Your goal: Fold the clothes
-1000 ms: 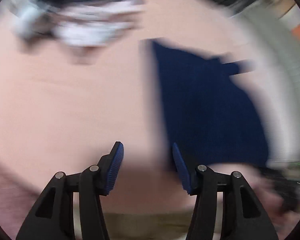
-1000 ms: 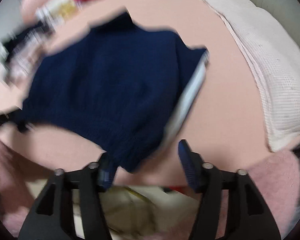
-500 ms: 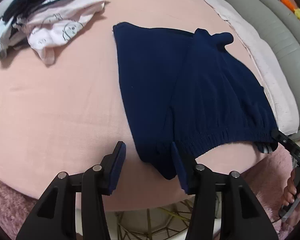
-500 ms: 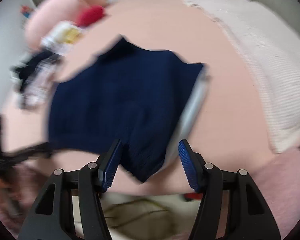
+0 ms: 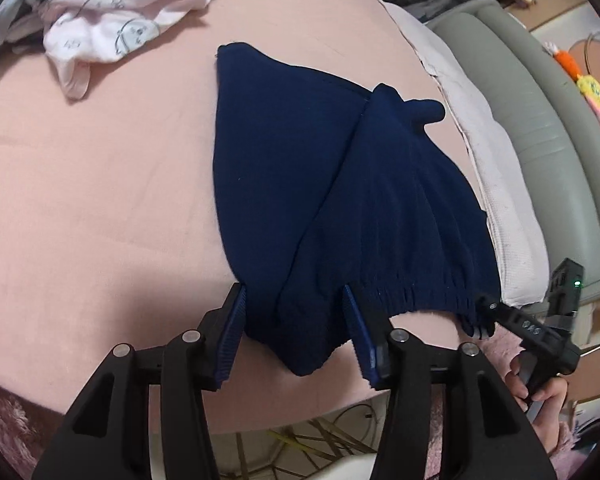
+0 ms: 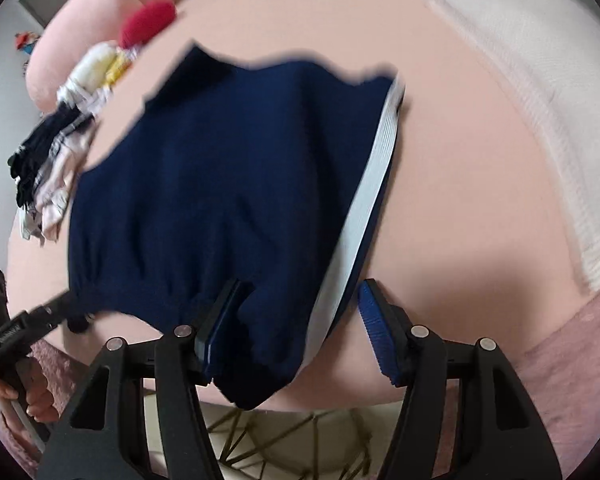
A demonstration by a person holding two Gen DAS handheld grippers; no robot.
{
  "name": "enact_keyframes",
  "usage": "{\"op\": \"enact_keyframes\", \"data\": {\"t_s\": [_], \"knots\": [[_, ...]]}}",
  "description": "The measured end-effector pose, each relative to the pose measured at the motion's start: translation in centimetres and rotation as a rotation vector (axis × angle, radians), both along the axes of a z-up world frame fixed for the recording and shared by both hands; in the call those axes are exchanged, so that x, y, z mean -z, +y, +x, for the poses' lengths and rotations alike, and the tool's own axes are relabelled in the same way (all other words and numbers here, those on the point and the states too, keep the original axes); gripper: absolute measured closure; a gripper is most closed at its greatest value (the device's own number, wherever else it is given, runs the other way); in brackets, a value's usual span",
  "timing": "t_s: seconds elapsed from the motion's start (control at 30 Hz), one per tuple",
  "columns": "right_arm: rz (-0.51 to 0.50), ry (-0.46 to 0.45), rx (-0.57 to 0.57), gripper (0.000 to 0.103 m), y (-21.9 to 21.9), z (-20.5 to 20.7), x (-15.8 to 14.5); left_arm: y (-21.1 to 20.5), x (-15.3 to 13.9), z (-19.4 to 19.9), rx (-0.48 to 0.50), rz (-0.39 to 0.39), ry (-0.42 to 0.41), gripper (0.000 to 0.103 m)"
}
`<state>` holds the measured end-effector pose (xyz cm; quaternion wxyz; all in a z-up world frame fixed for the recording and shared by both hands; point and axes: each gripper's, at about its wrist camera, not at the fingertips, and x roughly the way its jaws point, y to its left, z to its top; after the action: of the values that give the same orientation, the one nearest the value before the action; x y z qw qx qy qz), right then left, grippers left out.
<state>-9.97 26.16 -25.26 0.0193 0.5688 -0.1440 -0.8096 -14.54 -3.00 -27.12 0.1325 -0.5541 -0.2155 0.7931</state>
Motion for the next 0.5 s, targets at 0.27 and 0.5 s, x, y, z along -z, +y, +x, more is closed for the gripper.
{"op": "enact_keyframes", "data": {"t_s": [0.27, 0.5], "knots": [[0.223, 0.036, -0.098, 0.077, -3.6, 0.3, -1.3, 1.8, -2.1, 3.7, -0.005, -0.284, 0.035, 0.087], [0.095, 0.076, -0.076, 0.074, -2.6, -0.8, -4.8, -1.6, -3.2, -1.0, 0.005, -0.188, 0.076, 0.069]]}}
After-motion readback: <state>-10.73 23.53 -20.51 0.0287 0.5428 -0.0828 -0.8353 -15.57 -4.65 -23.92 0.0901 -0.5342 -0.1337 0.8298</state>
